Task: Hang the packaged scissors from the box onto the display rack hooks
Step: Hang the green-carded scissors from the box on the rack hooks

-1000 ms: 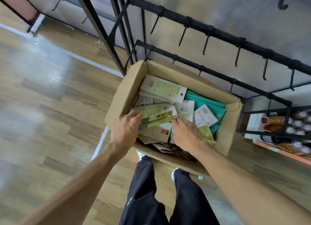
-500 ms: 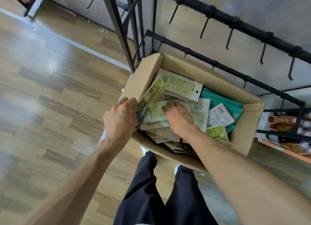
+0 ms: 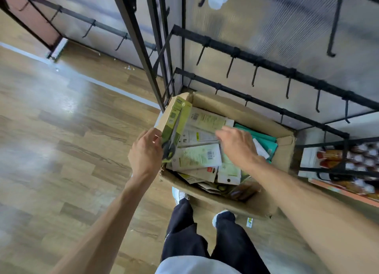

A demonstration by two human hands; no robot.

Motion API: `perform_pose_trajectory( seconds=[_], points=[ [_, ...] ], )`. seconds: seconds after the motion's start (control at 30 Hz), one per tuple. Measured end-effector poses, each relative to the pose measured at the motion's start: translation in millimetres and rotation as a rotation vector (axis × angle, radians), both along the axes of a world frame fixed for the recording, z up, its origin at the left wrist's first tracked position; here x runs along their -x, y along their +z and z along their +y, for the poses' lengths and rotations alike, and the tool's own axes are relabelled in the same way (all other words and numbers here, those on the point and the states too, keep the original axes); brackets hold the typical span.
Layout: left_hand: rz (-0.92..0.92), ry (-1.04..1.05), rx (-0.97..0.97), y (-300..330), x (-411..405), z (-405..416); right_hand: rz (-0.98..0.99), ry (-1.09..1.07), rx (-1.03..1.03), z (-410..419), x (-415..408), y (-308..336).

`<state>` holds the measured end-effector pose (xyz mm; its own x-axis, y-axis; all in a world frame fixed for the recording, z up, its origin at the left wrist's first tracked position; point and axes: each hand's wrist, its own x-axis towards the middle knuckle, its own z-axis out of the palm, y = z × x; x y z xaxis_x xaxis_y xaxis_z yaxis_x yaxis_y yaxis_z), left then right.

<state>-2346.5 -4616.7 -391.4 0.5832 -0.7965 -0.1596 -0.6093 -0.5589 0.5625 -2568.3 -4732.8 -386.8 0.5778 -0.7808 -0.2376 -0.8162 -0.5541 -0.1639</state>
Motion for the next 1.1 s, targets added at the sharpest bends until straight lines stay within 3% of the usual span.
perform_pose_trajectory(
  seconds=[0.13,0.23,0.43,0.57,0.83,1.1],
  points=[
    [0.000,-0.016,0.118,53,17,3,-0.257,-0.288,-0.108,-8,42,68],
    [0.092,-0.042,0.205,82,33,9,-0.334,-0.340,-0.140,4,78,110],
    [0.368,-0.331,0.302,135,77,24,-0.495,-0.434,-0.140,28,143,166],
    [0.395,-0.428,0.357,169,104,14,-0.599,-0.454,-0.153,28,173,203],
    [0.097,-0.531,0.531,237,105,-33,-0.758,-0.276,-0.086,-8,191,307],
    [-0.030,-0.569,0.637,298,93,-59,-0.974,-0.358,-0.099,-36,190,353]
  ],
)
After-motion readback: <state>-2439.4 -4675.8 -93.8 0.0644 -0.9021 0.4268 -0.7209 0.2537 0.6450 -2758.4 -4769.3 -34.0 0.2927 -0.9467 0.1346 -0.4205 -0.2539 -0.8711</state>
